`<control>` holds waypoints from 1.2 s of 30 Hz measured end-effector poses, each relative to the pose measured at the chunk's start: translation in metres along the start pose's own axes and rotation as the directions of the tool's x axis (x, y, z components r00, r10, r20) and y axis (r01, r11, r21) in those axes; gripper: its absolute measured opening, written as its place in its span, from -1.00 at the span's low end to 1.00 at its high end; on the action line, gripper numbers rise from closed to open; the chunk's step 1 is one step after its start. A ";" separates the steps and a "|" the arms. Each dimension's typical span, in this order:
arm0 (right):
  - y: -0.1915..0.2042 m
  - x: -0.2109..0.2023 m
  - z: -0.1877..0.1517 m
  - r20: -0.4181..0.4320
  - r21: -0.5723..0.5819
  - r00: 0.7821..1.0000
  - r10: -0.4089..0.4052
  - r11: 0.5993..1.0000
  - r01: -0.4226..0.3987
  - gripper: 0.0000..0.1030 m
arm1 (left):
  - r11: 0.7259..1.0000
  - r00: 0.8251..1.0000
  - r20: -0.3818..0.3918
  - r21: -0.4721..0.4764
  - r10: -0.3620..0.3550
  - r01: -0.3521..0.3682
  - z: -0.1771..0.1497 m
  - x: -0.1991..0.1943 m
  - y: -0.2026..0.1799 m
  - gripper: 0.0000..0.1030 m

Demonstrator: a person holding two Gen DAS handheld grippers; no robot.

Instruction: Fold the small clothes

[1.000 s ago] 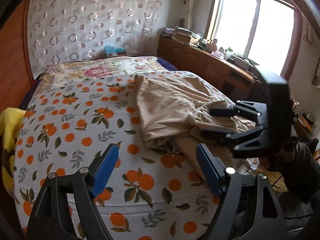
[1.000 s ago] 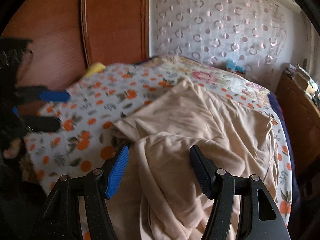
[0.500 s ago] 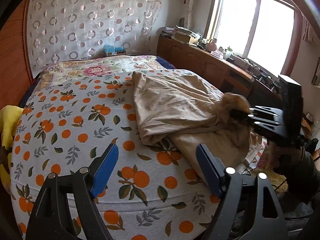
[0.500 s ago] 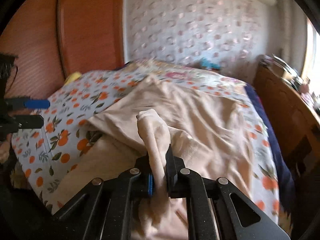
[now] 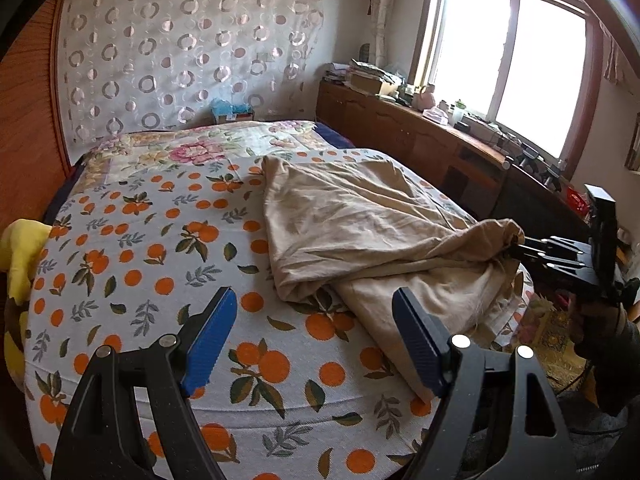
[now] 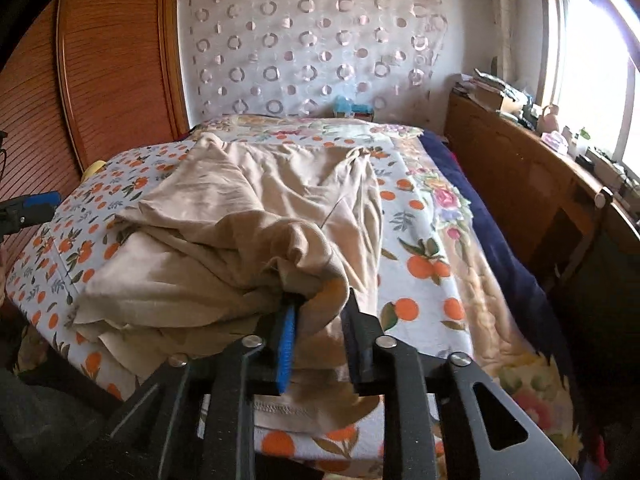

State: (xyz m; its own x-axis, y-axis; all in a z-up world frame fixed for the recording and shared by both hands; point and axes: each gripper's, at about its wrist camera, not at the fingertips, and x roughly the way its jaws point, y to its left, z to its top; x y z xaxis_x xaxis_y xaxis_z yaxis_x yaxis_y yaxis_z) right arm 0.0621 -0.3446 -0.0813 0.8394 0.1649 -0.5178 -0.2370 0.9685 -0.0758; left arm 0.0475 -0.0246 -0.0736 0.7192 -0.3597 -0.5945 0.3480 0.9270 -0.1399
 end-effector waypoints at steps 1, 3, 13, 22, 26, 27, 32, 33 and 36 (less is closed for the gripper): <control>0.001 -0.007 0.000 0.011 -0.001 1.000 -0.002 1.000 0.002 -0.23 | 1.000 1.000 0.006 -0.001 0.006 -0.006 0.000 -0.001 0.001 0.56; -0.006 -0.021 0.004 0.067 -0.001 0.998 -0.003 1.000 0.003 -0.02 | 1.000 1.000 0.012 -0.005 0.013 -0.013 0.001 -0.003 0.001 0.56; 0.014 -0.019 0.035 0.131 -0.096 0.991 0.039 0.995 -0.026 0.00 | 0.998 0.997 0.038 -0.035 0.062 -0.060 -0.002 -0.007 0.013 0.56; 0.084 0.038 0.075 0.018 -0.248 0.973 0.230 0.944 -0.218 0.00 | 0.991 0.991 0.059 -0.072 0.117 -0.112 -0.006 -0.015 0.032 0.56; 0.121 0.065 0.087 -0.069 -0.321 0.955 0.288 0.900 -0.295 0.00 | 0.988 0.990 0.060 -0.092 0.131 -0.125 -0.010 -0.019 0.042 0.56; 0.131 0.072 0.088 -0.094 -0.336 0.949 0.301 0.888 -0.315 0.00 | 0.987 0.989 0.061 -0.094 0.134 -0.128 -0.011 -0.020 0.043 0.56; 0.167 0.109 0.094 -0.204 -0.392 0.922 0.328 0.836 -0.385 0.00 | 0.984 0.987 0.062 -0.106 0.150 -0.143 -0.015 -0.024 0.050 0.56; 0.171 0.115 0.095 -0.222 -0.398 0.916 0.334 0.827 -0.398 0.00 | 0.984 0.986 0.062 -0.106 0.152 -0.145 -0.016 -0.024 0.051 0.56; 0.186 0.131 0.095 -0.279 -0.411 0.897 0.342 0.801 -0.434 0.00 | 0.982 0.985 0.062 -0.111 0.158 -0.151 -0.018 -0.026 0.055 0.56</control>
State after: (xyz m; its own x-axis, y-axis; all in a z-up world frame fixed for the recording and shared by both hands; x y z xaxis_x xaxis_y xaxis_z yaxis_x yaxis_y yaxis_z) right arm 0.1748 -0.1253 -0.0826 0.5351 0.4275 -0.7286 -0.7556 0.6279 -0.1865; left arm 0.0370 0.0382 -0.0801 0.8013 -0.2143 -0.5585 0.1669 0.9766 -0.1353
